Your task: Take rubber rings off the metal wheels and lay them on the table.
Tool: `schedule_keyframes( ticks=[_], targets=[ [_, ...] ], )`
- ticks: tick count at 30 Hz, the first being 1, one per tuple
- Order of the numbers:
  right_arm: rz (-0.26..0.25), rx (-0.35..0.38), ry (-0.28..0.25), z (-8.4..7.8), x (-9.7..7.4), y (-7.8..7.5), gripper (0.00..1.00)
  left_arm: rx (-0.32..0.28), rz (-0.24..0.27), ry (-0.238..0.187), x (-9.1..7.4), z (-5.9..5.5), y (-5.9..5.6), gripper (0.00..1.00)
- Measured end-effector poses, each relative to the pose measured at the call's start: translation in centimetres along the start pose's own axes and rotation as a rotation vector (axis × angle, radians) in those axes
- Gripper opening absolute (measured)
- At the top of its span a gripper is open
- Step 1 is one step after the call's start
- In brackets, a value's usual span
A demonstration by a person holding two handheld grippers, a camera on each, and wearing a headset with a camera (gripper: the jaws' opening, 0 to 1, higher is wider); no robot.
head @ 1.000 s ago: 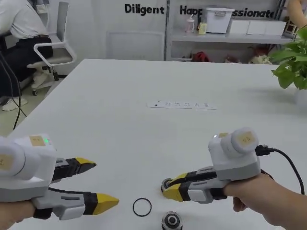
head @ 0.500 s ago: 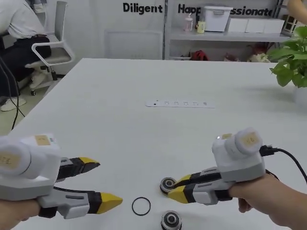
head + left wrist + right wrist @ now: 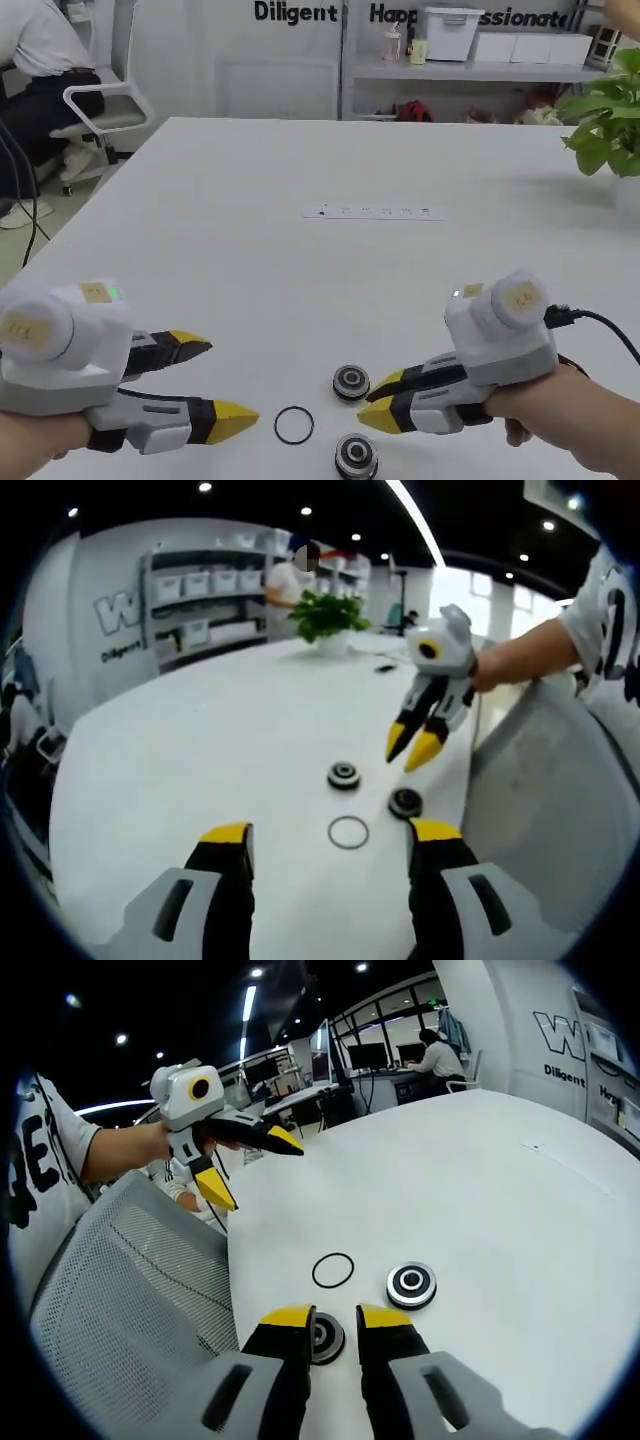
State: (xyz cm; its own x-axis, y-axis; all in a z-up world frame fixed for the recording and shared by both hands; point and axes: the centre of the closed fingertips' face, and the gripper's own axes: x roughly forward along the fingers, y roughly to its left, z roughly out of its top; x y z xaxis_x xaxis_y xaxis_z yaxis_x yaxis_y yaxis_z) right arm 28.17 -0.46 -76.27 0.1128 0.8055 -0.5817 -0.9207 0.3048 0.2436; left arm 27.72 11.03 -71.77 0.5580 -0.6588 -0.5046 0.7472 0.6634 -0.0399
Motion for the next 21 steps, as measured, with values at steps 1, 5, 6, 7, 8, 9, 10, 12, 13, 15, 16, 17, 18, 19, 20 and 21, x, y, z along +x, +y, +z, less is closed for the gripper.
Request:
schedule_keyframes(
  ticks=[1,5,6,7,8,9,10,12,13,15,16,17,18,19,20,21],
  targets=[
    [0.001,-0.002,0.002,-0.1,0.0,0.0,0.14,0.002,-0.002,0.001,0.0,0.0,-0.1,0.63],
    [0.003,-0.012,0.017,-0.5,-0.1,-0.1,0.14,0.025,-0.017,-0.001,0.3,0.4,-0.5,0.63],
    [0.001,-0.015,0.018,-0.5,-0.1,-0.2,0.15,0.027,-0.019,0.001,0.4,0.4,-0.5,0.62],
    [-0.005,-0.020,0.018,-0.5,-0.2,-0.3,0.15,0.028,-0.022,0.003,0.6,0.3,-0.5,0.62],
    [-0.005,-0.018,0.018,-0.6,-0.2,-0.3,0.15,0.029,-0.024,0.003,0.6,0.3,-0.5,0.62],
    [-0.004,-0.015,0.017,-0.6,-0.3,-0.3,0.15,0.029,-0.026,0.003,0.7,0.3,-0.5,0.62],
    [-0.004,-0.015,0.016,-0.6,-0.3,-0.4,0.15,0.029,-0.028,0.004,0.8,0.3,-0.6,0.62],
    [-0.003,-0.016,0.018,-0.7,-0.4,-0.3,0.16,0.032,-0.035,0.007,1.0,0.3,-0.7,0.61],
    [-0.001,-0.018,0.019,-0.8,-0.4,-0.3,0.16,0.036,-0.041,0.010,1.2,0.3,-0.8,0.61],
    [-0.002,-0.025,0.024,-1.0,-0.5,-0.4,0.16,0.042,-0.052,0.014,1.4,0.3,-1.1,0.61],
    [-0.002,-0.028,0.028,-1.1,-0.5,-0.4,0.16,0.045,-0.055,0.015,1.5,0.3,-1.2,0.61],
    [-0.001,-0.030,0.030,-1.1,-0.5,-0.4,0.17,0.048,-0.058,0.018,1.5,0.3,-1.3,0.61],
    [0.001,-0.033,0.031,-1.2,-0.5,-0.3,0.17,0.052,-0.062,0.020,1.6,0.3,-1.3,0.61],
    [0.004,-0.039,0.034,-1.3,-0.4,-0.2,0.17,0.056,-0.065,0.021,1.7,0.3,-1.4,0.61],
    [0.005,-0.045,0.036,-1.3,-0.4,-0.2,0.17,0.059,-0.069,0.023,1.8,0.4,-1.6,0.60],
    [0.007,-0.048,0.038,-1.4,-0.4,-0.1,0.17,0.061,-0.071,0.025,1.9,0.4,-1.7,0.60]
  ],
)
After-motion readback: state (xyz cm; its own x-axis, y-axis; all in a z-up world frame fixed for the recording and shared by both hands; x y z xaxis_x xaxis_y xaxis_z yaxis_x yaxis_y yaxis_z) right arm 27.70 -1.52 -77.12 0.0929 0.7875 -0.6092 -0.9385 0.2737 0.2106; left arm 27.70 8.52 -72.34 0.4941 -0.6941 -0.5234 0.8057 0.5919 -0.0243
